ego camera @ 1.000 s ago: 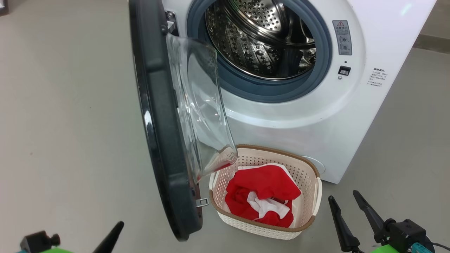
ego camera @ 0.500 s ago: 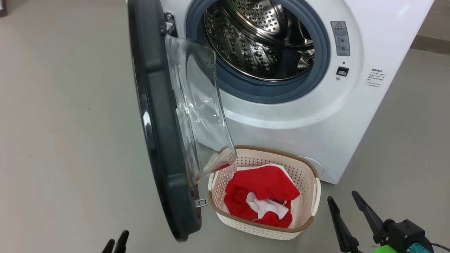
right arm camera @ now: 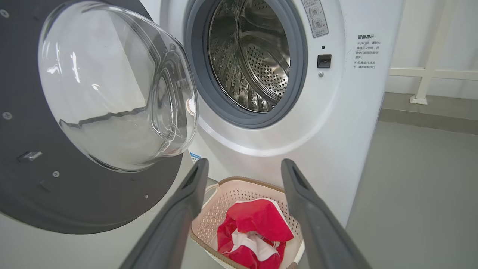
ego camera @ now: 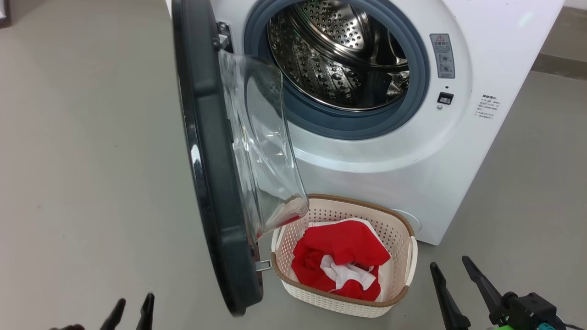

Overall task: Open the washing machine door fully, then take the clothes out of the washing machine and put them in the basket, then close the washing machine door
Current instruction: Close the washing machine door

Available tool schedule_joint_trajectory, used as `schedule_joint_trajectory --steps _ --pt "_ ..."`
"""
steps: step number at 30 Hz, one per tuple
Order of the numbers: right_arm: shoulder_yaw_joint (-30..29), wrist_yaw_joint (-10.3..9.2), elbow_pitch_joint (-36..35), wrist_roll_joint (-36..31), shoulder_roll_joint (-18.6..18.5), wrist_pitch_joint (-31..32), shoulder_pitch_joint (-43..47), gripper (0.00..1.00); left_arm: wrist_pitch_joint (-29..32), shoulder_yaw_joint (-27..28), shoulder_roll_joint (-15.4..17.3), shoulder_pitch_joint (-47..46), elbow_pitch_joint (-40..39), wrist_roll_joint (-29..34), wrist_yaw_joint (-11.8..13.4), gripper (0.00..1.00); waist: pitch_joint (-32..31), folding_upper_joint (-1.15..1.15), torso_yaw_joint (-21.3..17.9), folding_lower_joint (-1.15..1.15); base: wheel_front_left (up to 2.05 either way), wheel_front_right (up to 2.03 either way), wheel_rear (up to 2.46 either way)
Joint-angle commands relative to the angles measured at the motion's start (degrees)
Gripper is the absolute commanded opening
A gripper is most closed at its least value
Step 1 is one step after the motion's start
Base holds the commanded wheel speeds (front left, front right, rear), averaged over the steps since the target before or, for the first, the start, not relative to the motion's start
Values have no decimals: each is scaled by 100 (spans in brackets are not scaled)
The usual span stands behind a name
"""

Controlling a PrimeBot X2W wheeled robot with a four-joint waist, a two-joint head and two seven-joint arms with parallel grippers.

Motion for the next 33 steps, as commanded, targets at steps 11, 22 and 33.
schedule_joint_trajectory --steps 11,22,33 --pt "25 36 -154 -38 -52 -37 -55 100 -70 1857 -886 108 -845 2482 -36 100 5 0 -17 0 0 0 0" --pt "-65 36 -174 -52 -58 -37 -35 100 -71 2282 -1420 449 -1385 3796 -36 100 10 0 -49 0 0 0 0" --pt "-74 36 -175 -58 -70 -37 -45 100 -71 2349 -1509 449 -1447 3910 -36 100 24 0 -57 0 0 0 0"
